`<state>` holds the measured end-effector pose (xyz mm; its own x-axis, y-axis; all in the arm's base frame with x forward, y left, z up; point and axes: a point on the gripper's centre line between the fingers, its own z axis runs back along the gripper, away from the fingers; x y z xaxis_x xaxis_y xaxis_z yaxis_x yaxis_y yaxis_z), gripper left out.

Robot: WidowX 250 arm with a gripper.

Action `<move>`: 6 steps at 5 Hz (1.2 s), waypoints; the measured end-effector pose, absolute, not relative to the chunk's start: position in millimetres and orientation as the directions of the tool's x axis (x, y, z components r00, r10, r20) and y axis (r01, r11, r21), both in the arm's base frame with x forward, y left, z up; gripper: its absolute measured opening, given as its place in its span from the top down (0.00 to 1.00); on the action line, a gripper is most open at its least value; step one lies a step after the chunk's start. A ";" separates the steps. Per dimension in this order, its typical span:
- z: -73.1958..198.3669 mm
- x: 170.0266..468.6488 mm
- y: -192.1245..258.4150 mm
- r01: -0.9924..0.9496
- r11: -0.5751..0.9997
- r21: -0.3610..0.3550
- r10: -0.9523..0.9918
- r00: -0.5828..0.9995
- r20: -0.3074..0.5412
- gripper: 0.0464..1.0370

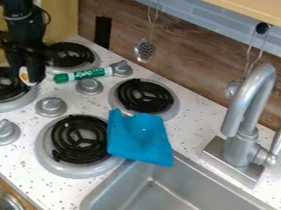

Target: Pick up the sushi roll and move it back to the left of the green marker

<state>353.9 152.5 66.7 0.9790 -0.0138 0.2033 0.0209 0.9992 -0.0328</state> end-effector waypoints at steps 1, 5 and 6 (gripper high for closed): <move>64.6 365.5 154.2 0.023 0.999 -0.045 -0.014 0.982 0.190 0.47; 31.1 377.7 144.5 0.092 0.992 -0.089 -0.084 0.993 0.088 0.42; 30.0 380.3 145.1 0.094 0.991 -0.098 -0.086 0.993 0.078 0.12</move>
